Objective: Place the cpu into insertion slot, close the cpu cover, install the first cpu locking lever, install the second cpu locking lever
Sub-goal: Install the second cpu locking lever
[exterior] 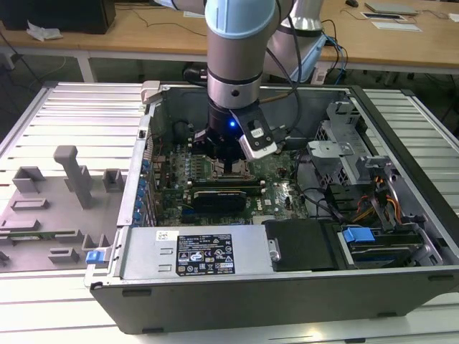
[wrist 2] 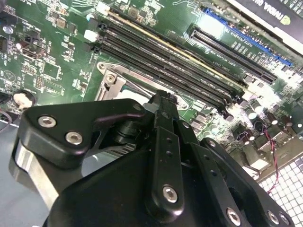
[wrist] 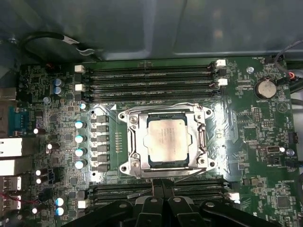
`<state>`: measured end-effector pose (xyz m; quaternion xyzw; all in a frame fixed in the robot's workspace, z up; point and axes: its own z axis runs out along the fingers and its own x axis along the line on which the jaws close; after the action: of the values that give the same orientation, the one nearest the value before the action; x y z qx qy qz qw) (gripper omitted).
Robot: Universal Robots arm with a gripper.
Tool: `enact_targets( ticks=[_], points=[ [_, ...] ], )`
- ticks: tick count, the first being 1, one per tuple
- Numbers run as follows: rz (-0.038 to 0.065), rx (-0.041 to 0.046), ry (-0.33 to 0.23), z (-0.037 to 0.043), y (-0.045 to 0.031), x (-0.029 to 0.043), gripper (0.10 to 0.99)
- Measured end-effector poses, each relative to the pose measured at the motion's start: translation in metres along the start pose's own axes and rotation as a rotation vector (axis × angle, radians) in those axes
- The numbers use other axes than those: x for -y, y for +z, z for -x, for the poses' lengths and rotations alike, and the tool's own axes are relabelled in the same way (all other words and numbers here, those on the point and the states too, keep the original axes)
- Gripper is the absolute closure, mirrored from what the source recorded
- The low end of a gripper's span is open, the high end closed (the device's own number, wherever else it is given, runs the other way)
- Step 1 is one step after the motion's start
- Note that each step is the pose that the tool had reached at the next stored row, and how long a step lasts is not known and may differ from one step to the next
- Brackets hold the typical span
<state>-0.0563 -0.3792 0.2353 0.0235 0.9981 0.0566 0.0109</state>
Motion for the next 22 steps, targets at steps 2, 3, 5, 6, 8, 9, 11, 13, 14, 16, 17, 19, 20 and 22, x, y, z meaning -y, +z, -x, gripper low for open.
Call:
enact_targets(
  ticks=[2, 3, 5, 6, 8, 9, 11, 13, 14, 16, 17, 19, 20, 22],
  points=[
    [0.008, -0.0001, 0.0, -0.0031, 0.0017, 0.0006, 0.98],
    [0.011, -0.0002, 0.0, -0.0039, 0.0023, 0.001, 0.98],
    [0.02, -0.0004, 0.0, -0.0054, 0.0036, 0.0031, 0.98],
    [0.029, -0.0001, 0.001, -0.006, 0.0039, 0.0056, 0.98],
    [0.052, 0.0018, 0.001, -0.0076, 0.004, 0.0106, 0.98],
    [0.059, 0.0018, 0.001, -0.0079, 0.0043, 0.0122, 0.98],
    [0.073, 0.0016, 0.001, -0.0086, 0.0047, 0.0155, 0.98],
    [0.085, 0.0026, 0.001, -0.01, 0.0051, 0.0186, 0.98],
    [0.096, 0.0038, 0.002, -0.0113, 0.0058, 0.0206, 0.98],
    [0.113, 0.0046, 0.002, -0.0131, 0.0069, 0.022, 0.98],
    [0.118, 0.0047, 0.002, -0.0139, 0.0074, 0.0225, 0.98],
    [0.127, 0.0048, 0.002, -0.0156, 0.0087, 0.0236, 0.98],
    [0.131, 0.0047, 0.002, -0.0171, 0.0104, 0.0248, 0.98],
    [0.134, 0.0046, 0.002, -0.0184, 0.0125, 0.0261, 0.98]
  ],
)
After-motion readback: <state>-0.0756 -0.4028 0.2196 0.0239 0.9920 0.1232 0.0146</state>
